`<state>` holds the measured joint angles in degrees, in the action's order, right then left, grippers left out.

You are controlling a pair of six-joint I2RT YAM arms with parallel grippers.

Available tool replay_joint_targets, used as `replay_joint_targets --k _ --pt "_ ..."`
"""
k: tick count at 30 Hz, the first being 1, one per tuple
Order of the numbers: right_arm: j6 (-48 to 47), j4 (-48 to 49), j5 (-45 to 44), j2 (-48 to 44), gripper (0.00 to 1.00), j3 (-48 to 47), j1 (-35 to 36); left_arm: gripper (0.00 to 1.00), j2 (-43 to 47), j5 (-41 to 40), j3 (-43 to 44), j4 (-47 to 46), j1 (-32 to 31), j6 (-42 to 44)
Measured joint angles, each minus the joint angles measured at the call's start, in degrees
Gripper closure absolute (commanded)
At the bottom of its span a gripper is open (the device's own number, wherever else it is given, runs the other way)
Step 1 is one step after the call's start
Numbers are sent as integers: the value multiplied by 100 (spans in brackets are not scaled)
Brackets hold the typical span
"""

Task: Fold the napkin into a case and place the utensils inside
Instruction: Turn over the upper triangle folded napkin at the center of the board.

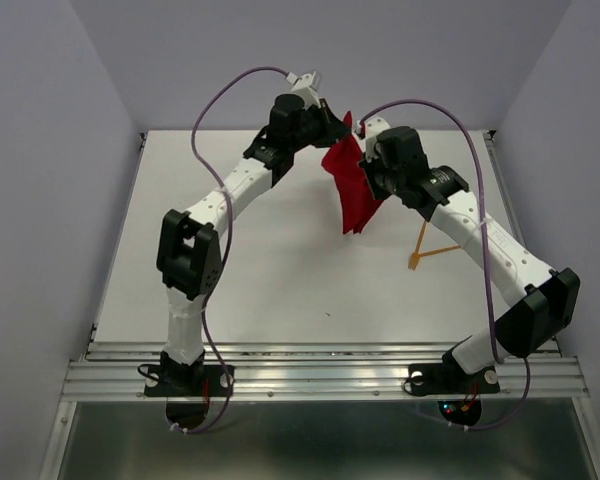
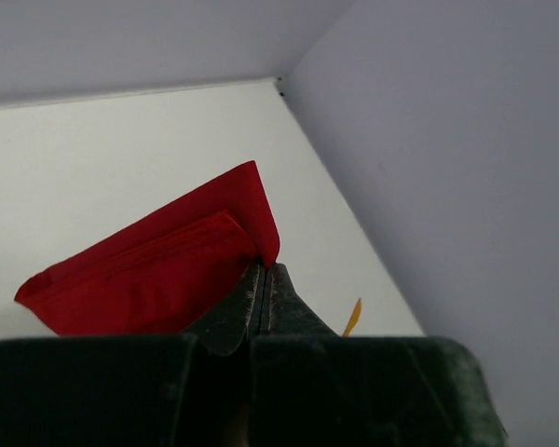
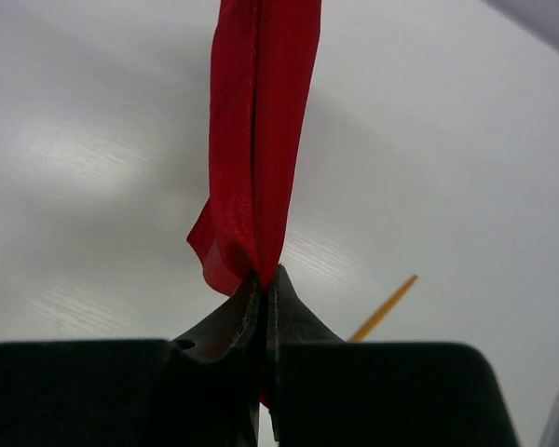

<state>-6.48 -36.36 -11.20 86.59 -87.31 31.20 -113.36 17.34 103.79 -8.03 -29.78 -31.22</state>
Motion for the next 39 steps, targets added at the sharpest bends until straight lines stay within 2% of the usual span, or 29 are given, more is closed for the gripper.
replay_joint_targets --k 4,8,11,15,18,19,20,21,22,23,24,26,30,36,39 --pt "-195 -238 -564 -85 99 -90 -109 100 -946 337 1224 -284 -275 -203" --pt "-330 -400 -802 -83 99 -138 -111 100 -1043 575 1086 -625 -315 -297" --pt "-411 -468 -833 -61 99 -116 -111 100 -874 721 422 -1054 -234 -313" --pt "-420 -389 -686 7 99 232 -7 100 -372 931 -1268 -1596 -31 -289" --pt "-396 -339 -555 232 99 595 343 100 11 1080 -2535 -1884 184 -275" --pt "-387 -328 -503 350 95 667 492 100 144 1119 -2905 -1926 271 -275" --pt "-378 -319 -474 431 48 693 610 48 223 1143 -3117 -1996 343 -289" --pt "-365 -212 -297 752 45 708 1049 47 645 1174 -4035 -2103 664 -345" --pt "-343 -149 -205 822 42 715 1202 30 723 1202 -4148 -2114 750 -365" --pt "-315 -66 -57 874 38 708 1316 7 863 1078 -4374 -2245 859 -334" --pt "-310 -35 50 918 34 702 1410 1 1040 992 -4575 -2223 953 -374" --pt "-229 39 308 999 29 702 1526 1 1429 723 -4889 -2022 1161 -404" --pt "-68 122 459 1086 17 702 1528 1 1836 105 -4922 -1611 1377 -400" --pt "236 348 671 1088 17 743 1384 1 2221 -466 -4922 -1082 1392 -402" --pt "439 562 721 997 26 973 1215 3 2339 -595 -4911 -863 1403 -400"
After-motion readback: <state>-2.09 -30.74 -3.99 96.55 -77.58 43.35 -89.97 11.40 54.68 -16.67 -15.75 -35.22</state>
